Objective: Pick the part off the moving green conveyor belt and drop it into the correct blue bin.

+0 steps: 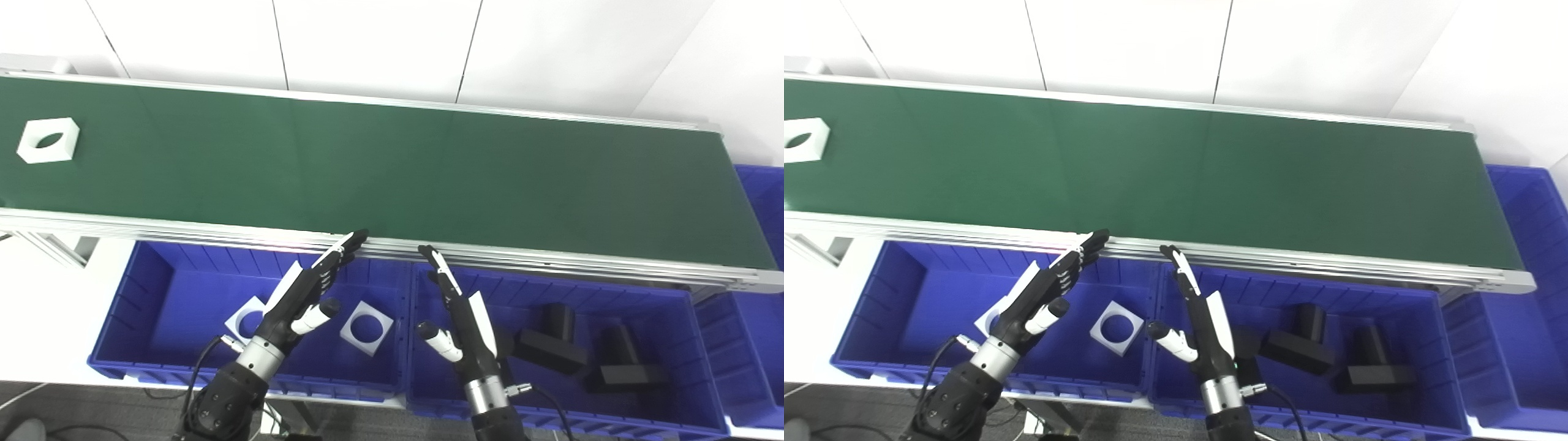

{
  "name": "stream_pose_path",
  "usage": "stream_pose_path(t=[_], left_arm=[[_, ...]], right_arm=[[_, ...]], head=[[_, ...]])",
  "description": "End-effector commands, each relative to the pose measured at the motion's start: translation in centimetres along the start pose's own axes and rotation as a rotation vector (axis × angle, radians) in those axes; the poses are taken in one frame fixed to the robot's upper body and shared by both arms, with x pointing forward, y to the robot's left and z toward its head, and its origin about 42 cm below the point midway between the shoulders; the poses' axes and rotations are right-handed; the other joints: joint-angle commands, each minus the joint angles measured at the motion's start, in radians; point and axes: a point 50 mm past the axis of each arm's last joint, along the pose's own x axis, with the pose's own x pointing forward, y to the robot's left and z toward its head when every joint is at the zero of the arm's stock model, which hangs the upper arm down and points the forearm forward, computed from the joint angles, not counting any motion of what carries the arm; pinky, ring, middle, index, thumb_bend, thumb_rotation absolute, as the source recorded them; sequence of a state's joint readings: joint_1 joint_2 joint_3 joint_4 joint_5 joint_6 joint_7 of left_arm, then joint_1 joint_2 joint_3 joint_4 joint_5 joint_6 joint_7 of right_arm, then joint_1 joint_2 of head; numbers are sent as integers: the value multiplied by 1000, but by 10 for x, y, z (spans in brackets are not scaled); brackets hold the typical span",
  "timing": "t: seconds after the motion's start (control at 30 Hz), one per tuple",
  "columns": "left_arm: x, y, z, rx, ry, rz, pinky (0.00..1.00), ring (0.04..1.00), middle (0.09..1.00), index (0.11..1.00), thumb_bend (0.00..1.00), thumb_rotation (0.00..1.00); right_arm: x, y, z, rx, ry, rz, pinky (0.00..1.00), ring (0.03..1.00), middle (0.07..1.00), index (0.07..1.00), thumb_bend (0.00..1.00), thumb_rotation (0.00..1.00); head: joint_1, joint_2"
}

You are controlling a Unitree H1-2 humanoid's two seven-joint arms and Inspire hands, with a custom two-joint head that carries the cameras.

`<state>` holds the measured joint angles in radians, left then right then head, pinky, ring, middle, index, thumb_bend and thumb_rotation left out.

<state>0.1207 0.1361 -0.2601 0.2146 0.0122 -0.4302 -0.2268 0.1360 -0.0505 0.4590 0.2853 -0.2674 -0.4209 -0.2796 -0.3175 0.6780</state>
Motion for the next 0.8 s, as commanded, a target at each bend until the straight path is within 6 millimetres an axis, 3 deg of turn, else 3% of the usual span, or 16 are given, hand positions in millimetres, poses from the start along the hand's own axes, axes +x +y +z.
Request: stream_pose_path(t=[0.0,0.17,0.4,0.77], left_arm=[[4,3,7,6,-59,-12,964,973,958,930,929,913],[4,2,5,-3,-54,-19,979,979,960,930,917,905],[0,6,5,4,-48,-8,982,981,965,933,957,914],[1,0,4,-5,-49,-19,976,981,962,932,924,905]], right_arm=[[6,0,10,10,-77,-18,910,969,977,936,930,965],[5,-1,9,10,-76,-16,901,970,980,941,934,966],[6,4,7,18,-66,-4,906,971,976,943,929,951],[3,0,6,15,-66,-7,930,979,984,946,944,969]], head=[[7,-8],[5,-11],[-74,-25],[28,-18]])
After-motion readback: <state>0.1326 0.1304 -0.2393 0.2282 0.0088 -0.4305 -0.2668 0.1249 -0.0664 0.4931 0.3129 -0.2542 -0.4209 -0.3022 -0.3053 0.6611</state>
